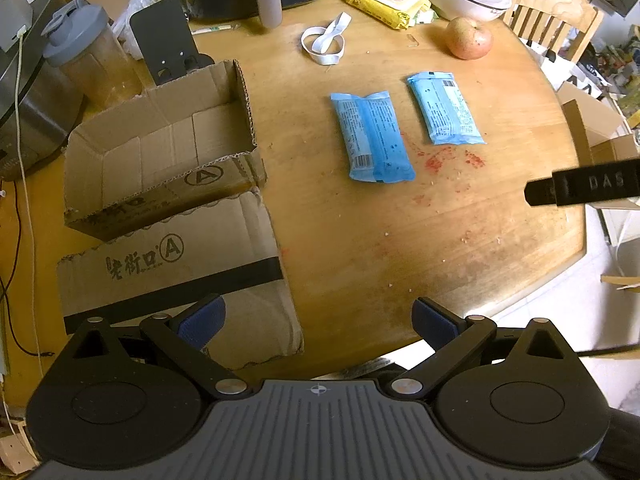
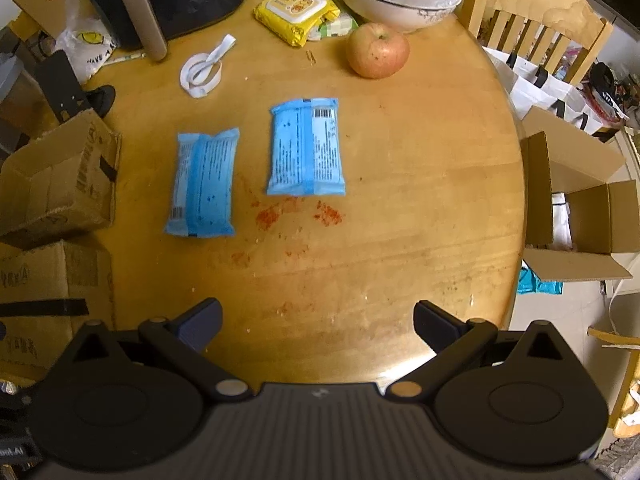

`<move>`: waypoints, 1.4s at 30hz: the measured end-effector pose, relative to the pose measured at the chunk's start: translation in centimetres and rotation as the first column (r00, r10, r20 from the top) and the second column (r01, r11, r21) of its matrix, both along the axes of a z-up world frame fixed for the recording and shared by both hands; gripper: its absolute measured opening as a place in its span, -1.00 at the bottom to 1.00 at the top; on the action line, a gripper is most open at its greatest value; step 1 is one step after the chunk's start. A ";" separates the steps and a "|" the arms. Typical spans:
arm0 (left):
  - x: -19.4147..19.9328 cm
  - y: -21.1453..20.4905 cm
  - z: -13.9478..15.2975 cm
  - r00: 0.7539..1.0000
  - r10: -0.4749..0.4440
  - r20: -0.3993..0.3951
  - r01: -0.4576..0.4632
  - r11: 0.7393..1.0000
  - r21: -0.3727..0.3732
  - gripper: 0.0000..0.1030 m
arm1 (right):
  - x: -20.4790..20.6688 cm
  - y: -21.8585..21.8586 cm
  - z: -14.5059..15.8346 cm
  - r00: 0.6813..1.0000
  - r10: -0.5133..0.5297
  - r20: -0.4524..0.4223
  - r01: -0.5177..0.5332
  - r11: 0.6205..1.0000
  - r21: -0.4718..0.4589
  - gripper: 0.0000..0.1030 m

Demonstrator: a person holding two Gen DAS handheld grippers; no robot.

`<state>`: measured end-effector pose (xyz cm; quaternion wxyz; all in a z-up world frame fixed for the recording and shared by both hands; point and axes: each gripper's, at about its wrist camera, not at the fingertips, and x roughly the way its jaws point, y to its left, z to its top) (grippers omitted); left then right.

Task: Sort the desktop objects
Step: 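Move the open right gripper over the larger blue packet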

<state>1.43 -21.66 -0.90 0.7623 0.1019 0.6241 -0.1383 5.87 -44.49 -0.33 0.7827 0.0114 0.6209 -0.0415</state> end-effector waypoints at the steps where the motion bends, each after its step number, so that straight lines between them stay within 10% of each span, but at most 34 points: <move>1: 0.0 0.0 0.0 1.000 0.001 -0.001 -0.001 1.000 0.001 0.99 | 0.2 -0.1 -0.1 1.000 -0.002 -0.002 0.002 1.000 0.002 1.00; 42: 1.1 0.6 -0.1 1.000 -0.004 -0.018 0.004 1.000 0.000 0.99 | 8.6 -0.2 -3.4 0.997 -0.033 -0.066 0.030 0.999 -0.034 1.00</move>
